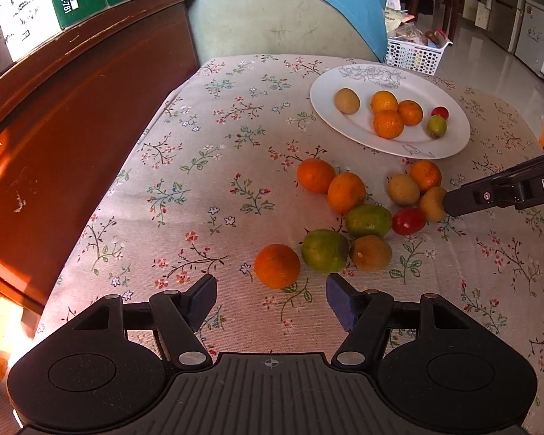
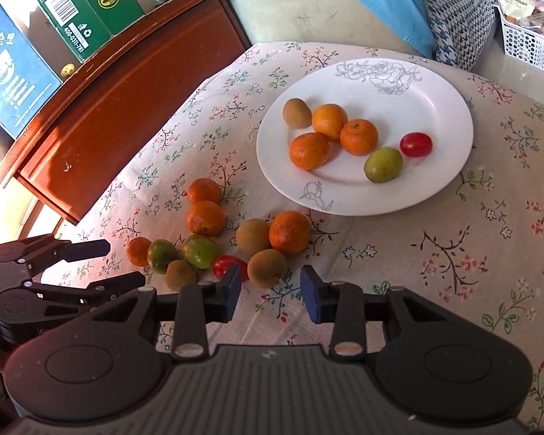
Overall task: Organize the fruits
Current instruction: 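Move both open tools back toward the fruit cluster, then close the right tool on a brown kiwi while the left tool grasps an orange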
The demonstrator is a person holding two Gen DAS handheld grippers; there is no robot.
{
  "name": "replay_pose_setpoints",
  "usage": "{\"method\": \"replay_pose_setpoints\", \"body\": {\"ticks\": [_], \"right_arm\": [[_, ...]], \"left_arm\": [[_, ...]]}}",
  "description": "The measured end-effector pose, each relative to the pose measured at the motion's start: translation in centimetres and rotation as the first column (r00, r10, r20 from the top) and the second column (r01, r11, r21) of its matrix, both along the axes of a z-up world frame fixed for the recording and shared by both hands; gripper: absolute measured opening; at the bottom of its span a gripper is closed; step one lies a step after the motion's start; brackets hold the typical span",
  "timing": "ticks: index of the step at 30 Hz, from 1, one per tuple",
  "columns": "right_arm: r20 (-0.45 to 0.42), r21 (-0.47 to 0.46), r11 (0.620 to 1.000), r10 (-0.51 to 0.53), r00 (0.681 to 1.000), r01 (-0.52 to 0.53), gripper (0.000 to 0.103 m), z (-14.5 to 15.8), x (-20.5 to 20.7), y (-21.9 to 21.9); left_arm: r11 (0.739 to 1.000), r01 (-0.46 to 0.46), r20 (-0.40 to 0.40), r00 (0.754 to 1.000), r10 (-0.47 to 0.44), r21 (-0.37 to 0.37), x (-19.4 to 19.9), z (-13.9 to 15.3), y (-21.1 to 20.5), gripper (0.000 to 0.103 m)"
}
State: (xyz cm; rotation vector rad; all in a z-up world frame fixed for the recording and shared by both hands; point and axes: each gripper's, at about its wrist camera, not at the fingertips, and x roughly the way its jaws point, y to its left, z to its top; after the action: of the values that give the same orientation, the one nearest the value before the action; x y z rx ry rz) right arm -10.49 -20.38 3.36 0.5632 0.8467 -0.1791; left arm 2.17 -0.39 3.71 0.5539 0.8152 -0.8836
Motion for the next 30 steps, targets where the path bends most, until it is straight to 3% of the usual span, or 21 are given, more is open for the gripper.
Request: {"method": "replay_pose_setpoints", "body": {"ticks": [17,24,30], "right_arm": [[-0.024,-0.028,1.000,0.009,1.000,-0.010,0.038,-0.8,1.1,0.9],[-0.018,-0.066,0.998,0.004,1.000,-0.006,0.038,-0.9,1.5,1.3],[-0.014,-0.055,0.998,-0.011,1.000,0.010,0.037,-1.0,1.7,1.0]], "left_arm": [[0.993,0.107,-0.010,0.994,-0.107,-0.040,2.4,-1.5,-0.4,0.063],[0.986,0.151,-0.034,0.988,-0.154,-0.074,2.9,-1.6,-0.5,0.048],[0.982,0.166,-0.049,0.984,-0.171,-0.093,2.9,-1.7,-0.4,0.044]]}}
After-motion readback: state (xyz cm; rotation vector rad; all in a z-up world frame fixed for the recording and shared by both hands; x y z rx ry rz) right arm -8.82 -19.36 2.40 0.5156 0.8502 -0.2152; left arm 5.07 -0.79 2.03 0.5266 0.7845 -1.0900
